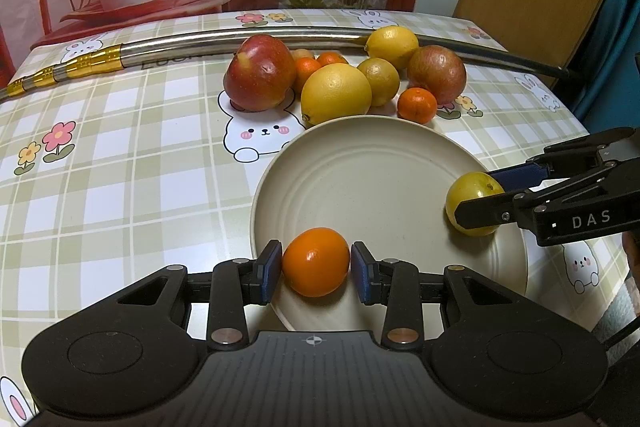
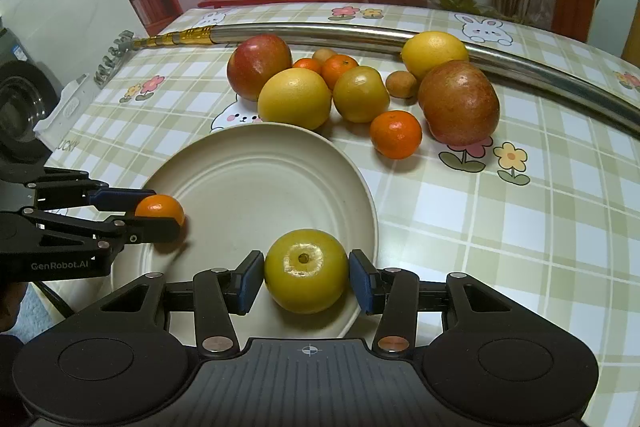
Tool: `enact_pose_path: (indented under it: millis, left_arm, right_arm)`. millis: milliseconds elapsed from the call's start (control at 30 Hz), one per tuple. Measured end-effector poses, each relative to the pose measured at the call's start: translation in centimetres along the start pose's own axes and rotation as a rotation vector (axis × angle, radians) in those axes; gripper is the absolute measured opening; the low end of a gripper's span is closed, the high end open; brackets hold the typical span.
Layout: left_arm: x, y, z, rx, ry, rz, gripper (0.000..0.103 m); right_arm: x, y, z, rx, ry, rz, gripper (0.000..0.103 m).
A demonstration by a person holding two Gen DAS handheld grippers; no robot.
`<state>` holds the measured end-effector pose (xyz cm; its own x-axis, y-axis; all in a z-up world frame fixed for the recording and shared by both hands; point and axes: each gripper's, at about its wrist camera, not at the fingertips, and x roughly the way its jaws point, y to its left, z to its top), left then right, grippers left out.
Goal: Organize fruits
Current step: 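Lower the tangerine and plum into the beige plate and open both grippers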
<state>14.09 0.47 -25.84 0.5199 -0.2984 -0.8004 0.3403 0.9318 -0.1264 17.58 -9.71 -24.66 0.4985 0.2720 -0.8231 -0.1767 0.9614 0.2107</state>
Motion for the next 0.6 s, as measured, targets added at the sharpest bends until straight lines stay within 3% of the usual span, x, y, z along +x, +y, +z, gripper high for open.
enact_pose_path:
  millis: [600]
  left_arm:
    - [-0.43, 0.2, 0.09, -0.017, -0.038, 0.008, 0.041]
  right_arm:
    - [-0.69, 0.06, 0.49, -0.009, -0.052, -0.011, 0.047]
